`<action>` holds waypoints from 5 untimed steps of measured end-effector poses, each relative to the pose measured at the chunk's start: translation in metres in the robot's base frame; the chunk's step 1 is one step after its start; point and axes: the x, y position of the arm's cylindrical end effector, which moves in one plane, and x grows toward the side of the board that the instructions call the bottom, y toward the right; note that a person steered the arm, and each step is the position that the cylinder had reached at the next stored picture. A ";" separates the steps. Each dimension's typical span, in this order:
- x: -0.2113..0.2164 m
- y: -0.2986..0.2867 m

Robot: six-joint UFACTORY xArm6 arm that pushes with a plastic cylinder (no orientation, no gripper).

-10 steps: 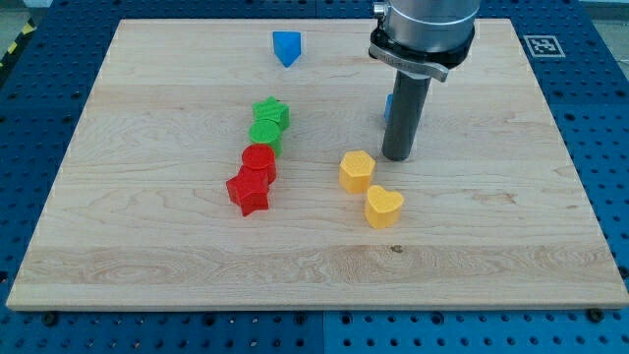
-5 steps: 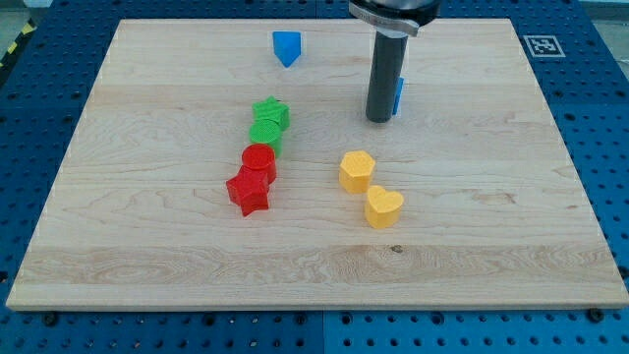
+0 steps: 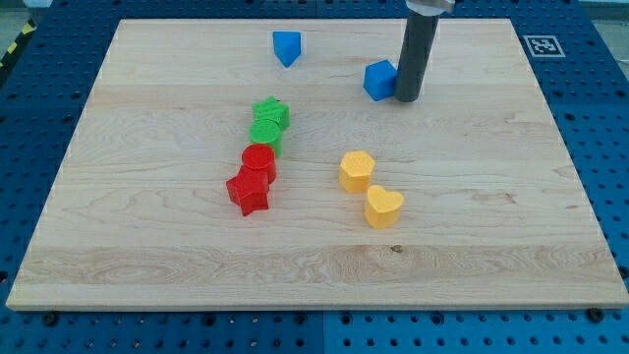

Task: Move the blue cube right to the blue triangle

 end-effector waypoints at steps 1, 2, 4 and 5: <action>-0.003 0.000; -0.016 0.000; -0.029 -0.017; -0.028 -0.045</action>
